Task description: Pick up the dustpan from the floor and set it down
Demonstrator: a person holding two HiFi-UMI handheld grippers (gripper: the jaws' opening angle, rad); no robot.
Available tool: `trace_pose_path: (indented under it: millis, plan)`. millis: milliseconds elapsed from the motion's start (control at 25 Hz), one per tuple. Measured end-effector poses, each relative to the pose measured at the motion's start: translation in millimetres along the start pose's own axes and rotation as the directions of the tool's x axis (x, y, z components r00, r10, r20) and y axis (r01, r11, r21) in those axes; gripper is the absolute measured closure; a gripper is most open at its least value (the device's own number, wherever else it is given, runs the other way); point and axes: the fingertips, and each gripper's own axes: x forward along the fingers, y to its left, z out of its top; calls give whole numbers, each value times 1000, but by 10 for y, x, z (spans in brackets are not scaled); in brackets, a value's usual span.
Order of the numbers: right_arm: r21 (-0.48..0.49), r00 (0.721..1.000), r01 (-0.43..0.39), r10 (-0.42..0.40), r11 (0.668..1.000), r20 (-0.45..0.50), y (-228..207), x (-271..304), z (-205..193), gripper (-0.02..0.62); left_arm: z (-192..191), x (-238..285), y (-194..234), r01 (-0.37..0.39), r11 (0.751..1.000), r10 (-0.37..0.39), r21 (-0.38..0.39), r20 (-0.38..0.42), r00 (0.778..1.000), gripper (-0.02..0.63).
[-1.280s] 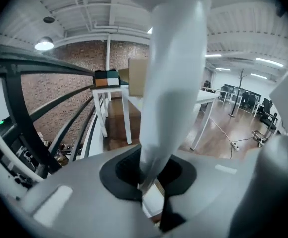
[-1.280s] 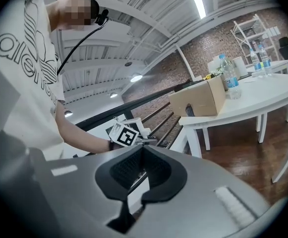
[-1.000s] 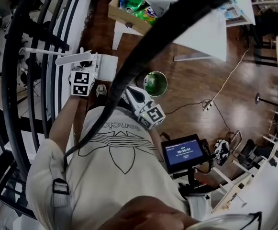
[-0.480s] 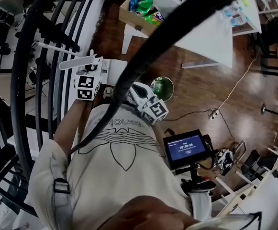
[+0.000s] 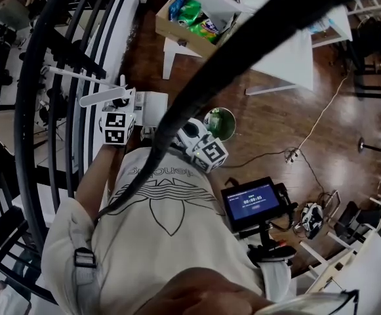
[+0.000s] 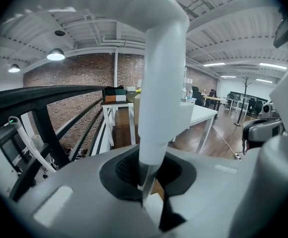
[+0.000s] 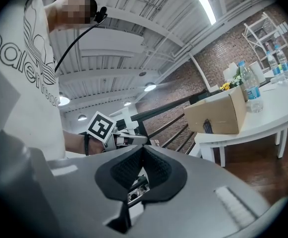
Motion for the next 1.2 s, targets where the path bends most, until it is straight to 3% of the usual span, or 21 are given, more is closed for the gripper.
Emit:
trace_pose_path:
  millis: [720,1200]
  plan:
    - [5,998,40,-40,999,-47,106,-303,-90,594,-472,524,1,54,998,-53,13,-33,998,543]
    - [34,989,122,-119,992,-89,315,-583,-139,594,-1052,863,51,54,997,-43,59,-174,984,543]
